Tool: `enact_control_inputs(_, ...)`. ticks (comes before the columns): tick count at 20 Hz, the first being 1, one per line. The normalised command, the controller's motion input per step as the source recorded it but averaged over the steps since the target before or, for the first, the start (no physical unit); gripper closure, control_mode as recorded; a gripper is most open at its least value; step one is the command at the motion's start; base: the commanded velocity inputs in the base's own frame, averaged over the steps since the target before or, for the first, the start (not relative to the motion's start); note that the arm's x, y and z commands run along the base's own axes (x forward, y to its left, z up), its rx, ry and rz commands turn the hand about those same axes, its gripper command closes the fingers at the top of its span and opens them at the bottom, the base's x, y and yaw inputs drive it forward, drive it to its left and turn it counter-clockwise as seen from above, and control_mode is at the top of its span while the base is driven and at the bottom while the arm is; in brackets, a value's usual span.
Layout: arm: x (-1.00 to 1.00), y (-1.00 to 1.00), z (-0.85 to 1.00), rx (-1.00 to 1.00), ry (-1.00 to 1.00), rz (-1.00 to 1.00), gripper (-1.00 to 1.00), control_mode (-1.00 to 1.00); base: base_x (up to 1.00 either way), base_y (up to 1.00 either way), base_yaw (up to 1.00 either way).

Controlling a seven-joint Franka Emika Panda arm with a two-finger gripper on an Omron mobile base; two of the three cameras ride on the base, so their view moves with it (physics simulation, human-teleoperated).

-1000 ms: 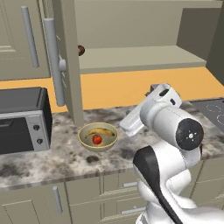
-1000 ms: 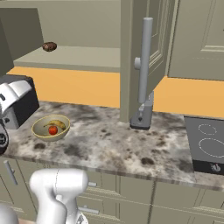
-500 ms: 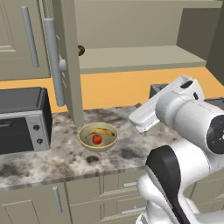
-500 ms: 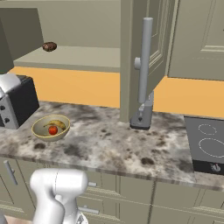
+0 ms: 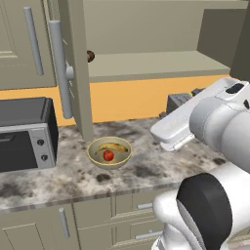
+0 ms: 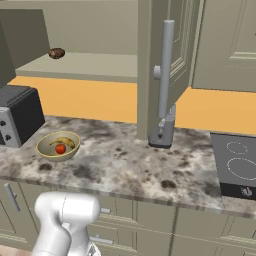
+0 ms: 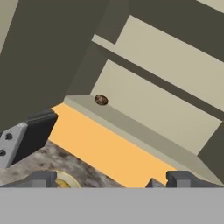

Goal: Open the cabinet. Pick the apple and banana from the cabinet and place them into the bowl. Then close the cabinet.

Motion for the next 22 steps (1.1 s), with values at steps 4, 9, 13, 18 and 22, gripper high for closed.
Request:
enact_control_inputs(4,-0.11,0.46,0.00,0.07,-0.05,0.00,-1.00,-1.00,0.00,0.00,0.00)
enact_control_inputs(9,0.00,0.64,-0.08,0.09,-0.04,0.00,-1.00,-1.00,0.00,0.00,0.00)
enact_control_inputs(13,0.00,0.49,-0.23,0.18,-0.04,0.00,-1.00,-1.00,0.00,0.00,0.00)
enact_control_inputs(18,-0.02,0.34,-0.13,0.17,-0.12,0.00,-1.00,-1.00,0.00,0.00,0.00)
enact_control_inputs(22,0.00,0.35,-0.09,0.16,-0.26,-0.01,-1.00,-1.00,0.00,0.00,0.00)
